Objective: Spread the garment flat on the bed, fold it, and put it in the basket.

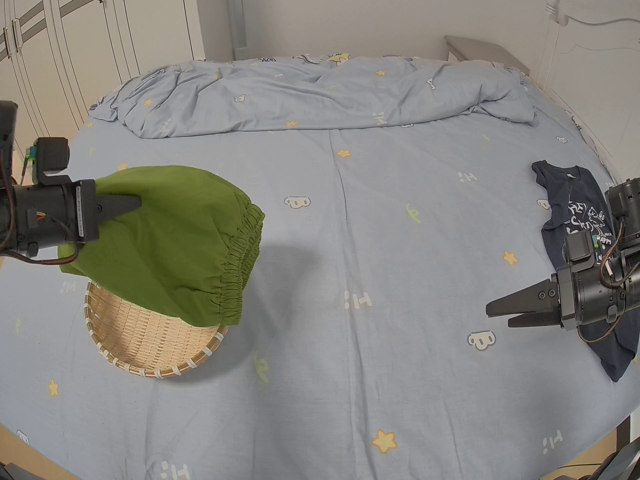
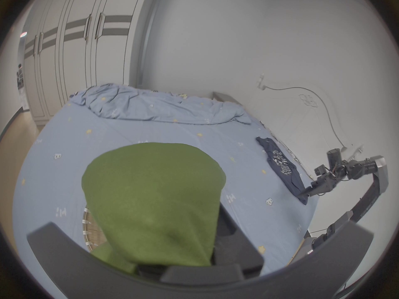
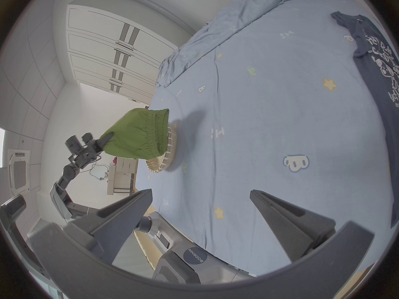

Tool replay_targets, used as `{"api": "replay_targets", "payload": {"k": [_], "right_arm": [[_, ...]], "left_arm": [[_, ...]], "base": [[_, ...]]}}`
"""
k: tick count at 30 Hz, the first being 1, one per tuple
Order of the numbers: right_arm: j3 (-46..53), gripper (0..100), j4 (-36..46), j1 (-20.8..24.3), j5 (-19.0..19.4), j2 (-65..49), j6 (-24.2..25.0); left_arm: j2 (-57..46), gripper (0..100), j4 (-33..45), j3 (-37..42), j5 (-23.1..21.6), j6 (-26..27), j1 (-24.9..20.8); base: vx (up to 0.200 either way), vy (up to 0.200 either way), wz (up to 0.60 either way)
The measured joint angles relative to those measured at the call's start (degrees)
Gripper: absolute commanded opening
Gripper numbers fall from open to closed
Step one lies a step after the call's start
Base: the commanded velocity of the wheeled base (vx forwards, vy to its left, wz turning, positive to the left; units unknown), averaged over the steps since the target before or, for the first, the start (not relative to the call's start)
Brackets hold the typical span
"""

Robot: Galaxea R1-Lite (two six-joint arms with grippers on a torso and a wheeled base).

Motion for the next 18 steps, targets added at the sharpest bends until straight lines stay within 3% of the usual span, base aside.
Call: {"api": "replay_targets", "payload": {"k": [9,18], "right_arm": [[0.09,100,0.00,0.63,0.00,-0.49,-0.02],[0.22,100,0.09,1.94,-0.22,-1.27,0.01]], "left_arm": [[10.51,0,-0.62,-1.51,-1.48,-6.29,9.84],[21.09,0,-0.60,-1.43,-2.13,-6.81,17.60]], "base": [[0.000,0.000,0.00],[0.000,0.000,0.00]]}}
